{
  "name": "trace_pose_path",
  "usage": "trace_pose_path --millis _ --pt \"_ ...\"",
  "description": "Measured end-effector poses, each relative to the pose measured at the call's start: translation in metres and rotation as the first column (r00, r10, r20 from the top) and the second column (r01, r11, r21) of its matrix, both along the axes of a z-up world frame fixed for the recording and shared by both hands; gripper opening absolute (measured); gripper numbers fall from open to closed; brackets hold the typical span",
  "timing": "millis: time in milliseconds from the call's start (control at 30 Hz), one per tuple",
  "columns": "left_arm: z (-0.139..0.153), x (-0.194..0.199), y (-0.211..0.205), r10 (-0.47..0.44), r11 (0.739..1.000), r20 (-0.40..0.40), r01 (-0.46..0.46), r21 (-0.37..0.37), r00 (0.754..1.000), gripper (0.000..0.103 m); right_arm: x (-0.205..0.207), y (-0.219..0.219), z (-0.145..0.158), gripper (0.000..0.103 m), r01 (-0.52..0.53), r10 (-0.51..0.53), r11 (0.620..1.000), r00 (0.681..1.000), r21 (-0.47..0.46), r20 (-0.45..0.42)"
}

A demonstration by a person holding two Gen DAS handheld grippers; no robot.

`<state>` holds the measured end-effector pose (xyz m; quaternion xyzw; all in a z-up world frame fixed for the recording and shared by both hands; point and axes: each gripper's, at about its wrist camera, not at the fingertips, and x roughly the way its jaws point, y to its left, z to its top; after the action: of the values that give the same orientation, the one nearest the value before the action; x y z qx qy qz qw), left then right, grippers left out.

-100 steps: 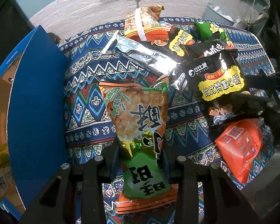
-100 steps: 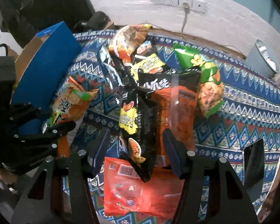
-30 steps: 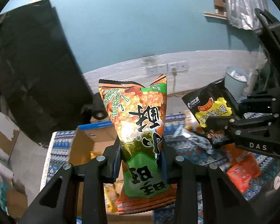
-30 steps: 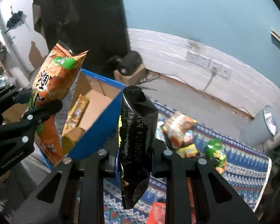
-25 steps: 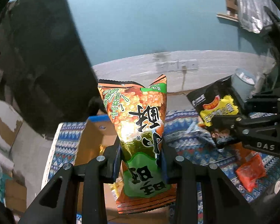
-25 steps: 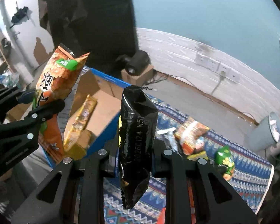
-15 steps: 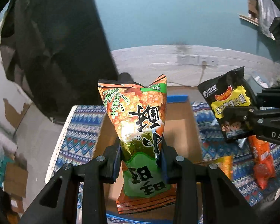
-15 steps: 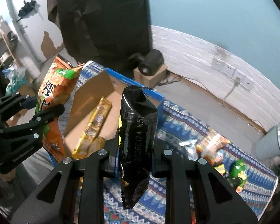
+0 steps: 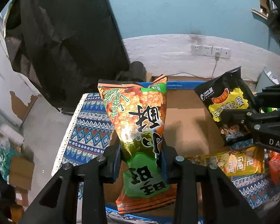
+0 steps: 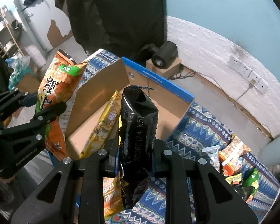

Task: Organize snacks
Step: 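Open both tools to drop the bags into the box, then withdraw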

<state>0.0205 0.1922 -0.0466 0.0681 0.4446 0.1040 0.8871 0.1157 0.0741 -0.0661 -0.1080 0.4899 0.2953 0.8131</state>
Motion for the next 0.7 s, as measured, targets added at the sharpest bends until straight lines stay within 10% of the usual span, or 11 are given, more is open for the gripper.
trace_pose_path --millis 433,700 --pt "0.001 0.001 -0.005 0.009 0.999 -0.004 -0.009 0.042 1.000 0.064 -0.002 -0.006 0.007 0.065 0.017 -0.017 1.000 1.000 0.001 0.023" --pt "0.012 0.001 -0.021 -0.020 1.000 0.028 0.020 0.003 0.999 0.073 -0.005 -0.034 0.019 0.072 0.063 -0.063 0.998 0.997 0.015 0.041"
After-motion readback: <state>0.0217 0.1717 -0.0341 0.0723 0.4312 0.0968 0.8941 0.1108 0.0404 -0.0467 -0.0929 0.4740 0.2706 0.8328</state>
